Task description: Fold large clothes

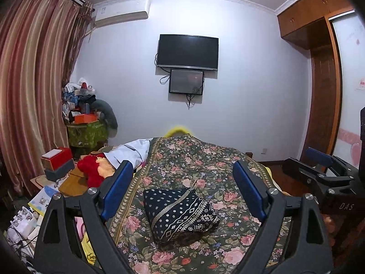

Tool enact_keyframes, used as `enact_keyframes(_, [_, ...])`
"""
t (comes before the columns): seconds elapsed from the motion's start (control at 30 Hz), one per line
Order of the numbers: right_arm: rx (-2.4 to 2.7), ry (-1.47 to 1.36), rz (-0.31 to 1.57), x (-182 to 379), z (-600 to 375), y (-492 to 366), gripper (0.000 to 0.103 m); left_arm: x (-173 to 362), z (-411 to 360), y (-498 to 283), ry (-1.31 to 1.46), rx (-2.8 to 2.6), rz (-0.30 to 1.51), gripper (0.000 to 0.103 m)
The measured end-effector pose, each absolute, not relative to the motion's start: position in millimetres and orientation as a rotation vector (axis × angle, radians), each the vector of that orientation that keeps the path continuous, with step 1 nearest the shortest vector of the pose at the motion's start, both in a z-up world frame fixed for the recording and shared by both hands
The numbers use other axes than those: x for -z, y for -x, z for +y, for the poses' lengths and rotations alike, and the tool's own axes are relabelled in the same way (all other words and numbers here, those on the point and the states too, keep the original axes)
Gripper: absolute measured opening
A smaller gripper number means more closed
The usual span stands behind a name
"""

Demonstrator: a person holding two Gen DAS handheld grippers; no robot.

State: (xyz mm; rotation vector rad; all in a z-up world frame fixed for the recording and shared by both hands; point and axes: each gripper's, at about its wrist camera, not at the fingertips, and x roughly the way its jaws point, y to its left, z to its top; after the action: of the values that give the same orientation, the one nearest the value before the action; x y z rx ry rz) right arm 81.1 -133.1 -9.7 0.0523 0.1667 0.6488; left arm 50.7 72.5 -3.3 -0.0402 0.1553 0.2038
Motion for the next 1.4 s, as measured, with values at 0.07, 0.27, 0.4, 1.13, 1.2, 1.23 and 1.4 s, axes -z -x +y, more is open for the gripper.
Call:
enact_keyframes(0.07, [-0.647, -0.049, 0.166, 9.1, -131.5, -82.4, 0.103, 3.5, 72.6, -51.0, 0.04, -0.202, 0.154, 0.089])
enact_keyframes(0.27, [-0.649, -0.053, 0.169, 9.4, -131.7, -82.6, 0.103, 5.5, 74.8, -54.9, 0.042, -0.206, 0.159, 0.09])
enact_keyframes(0.4, [-0.649, -0.054, 0.175, 10.5, -130.2, -85.4, 0.103, 7.3, 78.5, -58.5, 0.047, -0.207, 0.167, 0.09])
enact_keyframes(1.13, [-0.648, -0.058, 0.169, 13.9, -126.4, -87.2, 0.103, 10.6, 82.1, -66.5, 0.041, -0.192, 0.181, 0.092])
enact_keyframes(1.2, [-0.645, -0.058, 0.167, 13.4, -125.8, -85.7, 0.103, 10.5, 82.1, -66.3, 0.041, -0.19, 0.18, 0.093])
enact_keyframes(1.23, [-0.644, -0.059, 0.166, 13.1, -125.6, -84.8, 0.103, 10.6, 82.2, -66.4, 0.042, -0.189, 0.181, 0.093])
enact_keyframes(1.4, [-0.641, -0.062, 0.162, 11.7, -124.7, -81.6, 0.103, 10.4, 82.3, -65.5, 0.043, -0.186, 0.18, 0.093])
